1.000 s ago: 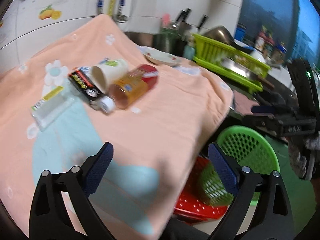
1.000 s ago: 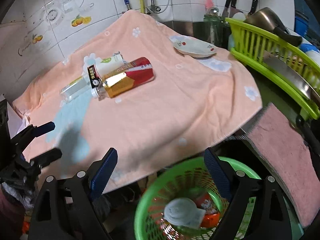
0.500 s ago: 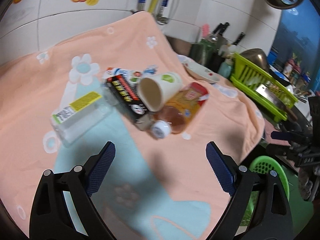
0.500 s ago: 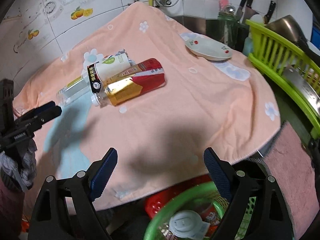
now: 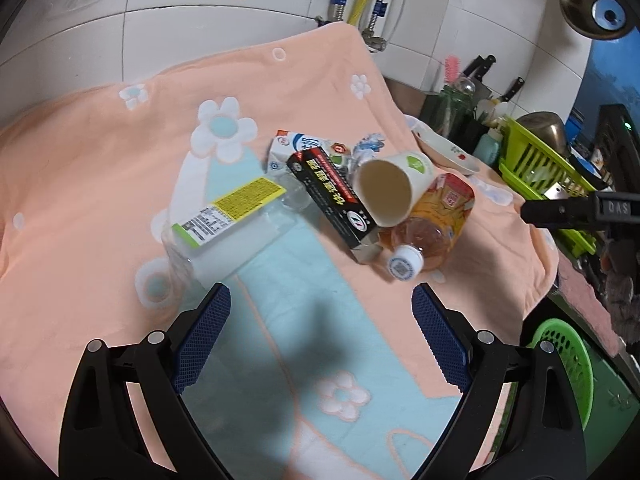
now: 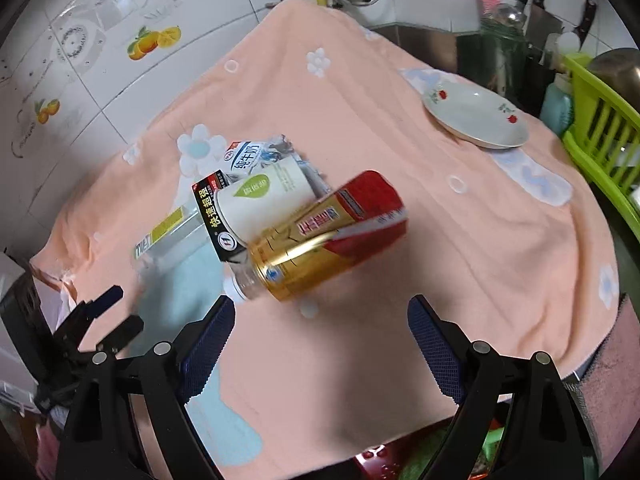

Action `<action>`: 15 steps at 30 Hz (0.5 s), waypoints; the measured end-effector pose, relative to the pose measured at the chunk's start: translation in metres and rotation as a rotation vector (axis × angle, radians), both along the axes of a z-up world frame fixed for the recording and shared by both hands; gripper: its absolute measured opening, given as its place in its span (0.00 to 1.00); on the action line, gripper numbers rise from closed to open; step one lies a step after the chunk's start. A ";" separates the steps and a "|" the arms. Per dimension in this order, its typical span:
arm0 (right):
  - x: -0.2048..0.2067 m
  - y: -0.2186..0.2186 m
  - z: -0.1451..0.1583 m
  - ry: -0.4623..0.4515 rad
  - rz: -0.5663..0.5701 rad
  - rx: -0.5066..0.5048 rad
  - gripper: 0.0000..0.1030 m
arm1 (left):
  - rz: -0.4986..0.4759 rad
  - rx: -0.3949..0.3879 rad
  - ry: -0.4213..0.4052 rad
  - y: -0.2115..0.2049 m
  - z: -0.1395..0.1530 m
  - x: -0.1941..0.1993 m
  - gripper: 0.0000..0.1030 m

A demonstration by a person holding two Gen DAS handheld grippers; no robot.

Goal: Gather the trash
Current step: 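Grasp the red-labelled bottle with the right tool while the left tool grasps the paper cup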

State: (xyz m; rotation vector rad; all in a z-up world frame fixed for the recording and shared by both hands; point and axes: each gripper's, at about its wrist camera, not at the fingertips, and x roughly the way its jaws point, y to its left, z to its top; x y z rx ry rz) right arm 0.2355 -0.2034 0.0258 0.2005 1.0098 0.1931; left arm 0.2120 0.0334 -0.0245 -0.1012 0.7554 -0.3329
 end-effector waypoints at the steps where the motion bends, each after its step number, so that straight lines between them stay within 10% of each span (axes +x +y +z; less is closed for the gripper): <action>1: 0.004 -0.001 -0.001 0.015 -0.013 0.015 0.83 | -0.001 -0.002 -0.003 0.001 0.001 0.001 0.87; 15: 0.072 -0.020 -0.045 0.163 -0.294 0.151 0.83 | -0.004 -0.025 -0.005 0.013 -0.001 0.010 0.87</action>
